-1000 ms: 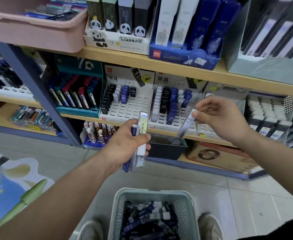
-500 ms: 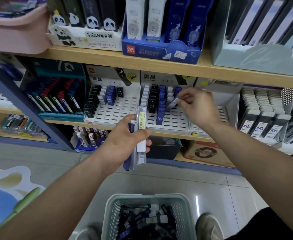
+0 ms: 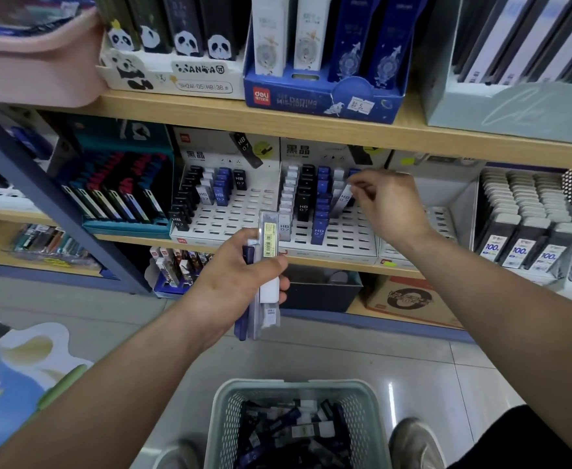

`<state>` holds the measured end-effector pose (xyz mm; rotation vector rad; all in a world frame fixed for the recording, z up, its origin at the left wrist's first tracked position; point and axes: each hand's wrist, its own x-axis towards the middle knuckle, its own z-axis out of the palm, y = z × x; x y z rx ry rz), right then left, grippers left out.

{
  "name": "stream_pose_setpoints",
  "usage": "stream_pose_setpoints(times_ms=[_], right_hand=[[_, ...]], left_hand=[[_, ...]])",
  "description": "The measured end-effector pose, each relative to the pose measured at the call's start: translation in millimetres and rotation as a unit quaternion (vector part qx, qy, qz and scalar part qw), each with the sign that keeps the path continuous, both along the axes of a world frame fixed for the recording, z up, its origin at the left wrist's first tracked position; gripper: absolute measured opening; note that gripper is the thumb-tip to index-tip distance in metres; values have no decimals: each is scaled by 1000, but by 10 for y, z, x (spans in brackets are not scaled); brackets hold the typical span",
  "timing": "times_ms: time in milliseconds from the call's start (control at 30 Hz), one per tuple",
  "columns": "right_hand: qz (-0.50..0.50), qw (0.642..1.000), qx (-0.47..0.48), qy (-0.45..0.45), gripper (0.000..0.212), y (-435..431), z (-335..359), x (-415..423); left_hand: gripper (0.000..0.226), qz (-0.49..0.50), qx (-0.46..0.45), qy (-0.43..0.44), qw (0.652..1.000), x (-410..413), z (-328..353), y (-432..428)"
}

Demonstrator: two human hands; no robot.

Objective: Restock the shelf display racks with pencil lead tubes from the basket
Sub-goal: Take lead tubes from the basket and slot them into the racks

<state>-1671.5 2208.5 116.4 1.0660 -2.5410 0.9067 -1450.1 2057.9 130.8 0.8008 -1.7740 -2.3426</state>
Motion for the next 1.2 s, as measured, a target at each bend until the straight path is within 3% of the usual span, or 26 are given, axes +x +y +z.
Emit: stream_pose_setpoints(times_ms=[200,333,467,567,633,700,867,1033,1133,1200], right_hand=[[49,995,72,42,22,-52,-97,37],[32,991,133,12,34,-87,-78,92],[-4,996,94,3,36,-35,112,263],[51,985,-8,-164,21,-45,339,577],[128,937,-41,-322,19,-94,430,844],[166,901,-48,-398,24,-149,428,1001],[164,898,-52,-404,19,-192,405,977],[141,839,-132,-509,10,-131,392,937],[117,826,-189,-518,23,-93,380,866],[120,824,-194,-519,20,-65,380,820]], left_hand=[[30,6,-2,1,1000,38,1,-54],[37,13,-1,-3,1000,43,4,-66],[39,8,1,-7,1000,64,15,-70],[34,-3,8,-4,1000,71,44,-31],[30,-17,7,-2,1000,68,64,14],[28,-34,0,0,999,58,79,59],[35,-62,5,2,998,56,85,131],[39,-53,37,-7,998,36,86,99],[31,-34,33,-7,999,20,84,69],[27,-8,28,-4,1000,8,80,45]])
